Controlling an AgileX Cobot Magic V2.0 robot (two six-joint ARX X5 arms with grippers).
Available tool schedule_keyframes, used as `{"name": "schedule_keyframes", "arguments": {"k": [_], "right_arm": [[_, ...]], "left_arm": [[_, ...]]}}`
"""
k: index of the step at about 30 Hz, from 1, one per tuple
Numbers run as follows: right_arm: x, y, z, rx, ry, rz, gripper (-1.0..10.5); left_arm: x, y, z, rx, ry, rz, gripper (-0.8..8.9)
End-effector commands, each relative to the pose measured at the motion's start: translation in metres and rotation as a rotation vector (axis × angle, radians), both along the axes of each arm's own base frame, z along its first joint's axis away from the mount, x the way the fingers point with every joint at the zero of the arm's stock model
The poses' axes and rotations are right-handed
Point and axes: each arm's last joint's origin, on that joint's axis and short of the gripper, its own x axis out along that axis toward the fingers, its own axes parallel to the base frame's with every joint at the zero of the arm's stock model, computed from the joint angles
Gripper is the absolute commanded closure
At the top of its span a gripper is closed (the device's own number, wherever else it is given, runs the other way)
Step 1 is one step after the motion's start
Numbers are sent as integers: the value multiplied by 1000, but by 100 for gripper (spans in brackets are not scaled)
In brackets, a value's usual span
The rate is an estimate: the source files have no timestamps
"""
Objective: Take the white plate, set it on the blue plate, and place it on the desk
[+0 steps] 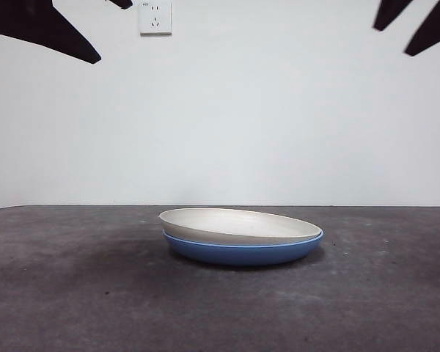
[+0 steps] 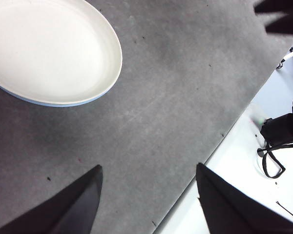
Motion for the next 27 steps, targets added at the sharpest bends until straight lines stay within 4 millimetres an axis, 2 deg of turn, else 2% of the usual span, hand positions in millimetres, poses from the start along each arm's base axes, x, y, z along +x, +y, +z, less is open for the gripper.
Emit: {"name": "schedule_keyframes", "arguments": {"k": [1, 16, 17, 18, 20, 21, 27], "right_arm": [[-6, 2, 2, -28, 16, 49, 717], [-9, 5, 1, -38, 18, 85, 718], [-9, 5, 1, -39, 19, 85, 724], [-9, 5, 1, -39, 20, 85, 770], [-9, 5, 1, -42, 19, 87, 915], [-9, 5, 1, -43, 17, 90, 942], [-9, 5, 1, -38, 13, 87, 939]], "left_arm": [[-1, -1, 2, -2, 3, -11, 501], [-2, -1, 1, 7, 18, -11, 517], [-2, -1, 1, 7, 18, -11, 555], [-2, -1, 1, 7, 18, -11, 633], [-2, -1, 1, 6, 17, -11, 803], [-2, -1, 1, 6, 17, -11, 798], [-2, -1, 1, 7, 17, -11, 798]]}}
